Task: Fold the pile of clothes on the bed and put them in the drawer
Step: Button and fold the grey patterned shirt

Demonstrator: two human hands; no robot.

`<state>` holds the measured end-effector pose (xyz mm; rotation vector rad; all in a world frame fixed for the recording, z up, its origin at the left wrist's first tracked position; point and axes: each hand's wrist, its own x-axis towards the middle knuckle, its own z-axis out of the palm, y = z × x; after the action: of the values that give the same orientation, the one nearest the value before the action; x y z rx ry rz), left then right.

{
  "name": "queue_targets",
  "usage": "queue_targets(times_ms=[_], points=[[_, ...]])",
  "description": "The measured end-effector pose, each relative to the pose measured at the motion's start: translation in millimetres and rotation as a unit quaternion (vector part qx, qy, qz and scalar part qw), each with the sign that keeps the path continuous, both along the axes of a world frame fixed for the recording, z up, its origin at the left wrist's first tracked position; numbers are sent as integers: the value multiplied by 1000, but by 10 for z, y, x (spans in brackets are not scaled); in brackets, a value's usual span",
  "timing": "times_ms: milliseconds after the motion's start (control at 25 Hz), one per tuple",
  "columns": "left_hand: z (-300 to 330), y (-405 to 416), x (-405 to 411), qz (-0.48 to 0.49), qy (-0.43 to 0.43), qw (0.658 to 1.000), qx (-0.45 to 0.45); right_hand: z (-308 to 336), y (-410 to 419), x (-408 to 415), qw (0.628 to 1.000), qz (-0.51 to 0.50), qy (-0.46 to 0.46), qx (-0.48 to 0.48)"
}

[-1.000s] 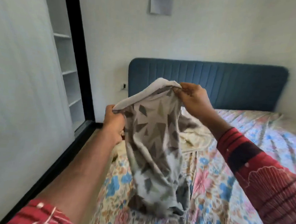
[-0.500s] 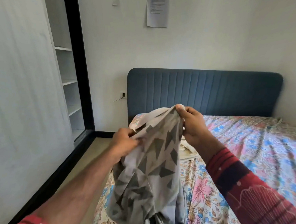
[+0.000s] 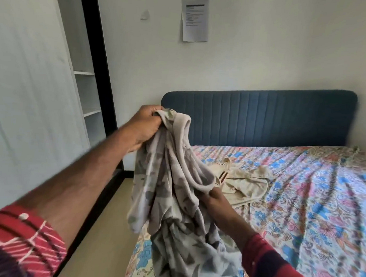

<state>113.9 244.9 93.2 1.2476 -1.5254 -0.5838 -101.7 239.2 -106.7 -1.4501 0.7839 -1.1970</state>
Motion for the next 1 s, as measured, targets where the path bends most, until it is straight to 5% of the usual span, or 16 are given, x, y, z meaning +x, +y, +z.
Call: queue_targets(times_ms=[120, 320, 400, 480, 600, 760, 840, 920, 1000], points=[[213, -42, 483, 118, -140, 981, -60, 408, -208, -178, 989, -99, 13, -107], [548, 54, 1187, 122, -254, 959, -35, 1737, -601, -626, 912, -235, 156, -299], [675, 79, 1250, 127, -250, 960, -21, 2264, -669, -678, 873, -261, 216, -351], [824, 97, 1198, 95, -137, 986, -34, 2705, -742, -732, 850, -298, 208, -382], [1072, 181, 1076, 40, 25, 993, -104, 3180, -685, -887, 877, -259, 176, -365], [1323, 164, 1119, 46, 68, 983, -163, 3450, -577, -1190, 953, -92, 183, -225], [1402, 146, 1128, 94, -20, 979, -181, 3554, -556, -1294, 947, -73, 233, -210], [1503, 114, 1121, 184, -178, 946, -200, 3677, -546, -1396, 952, -36, 223, -205], [1616, 119, 1060, 247, -246, 917, -196, 3799, -560, -1446, 950, -48, 232, -205]])
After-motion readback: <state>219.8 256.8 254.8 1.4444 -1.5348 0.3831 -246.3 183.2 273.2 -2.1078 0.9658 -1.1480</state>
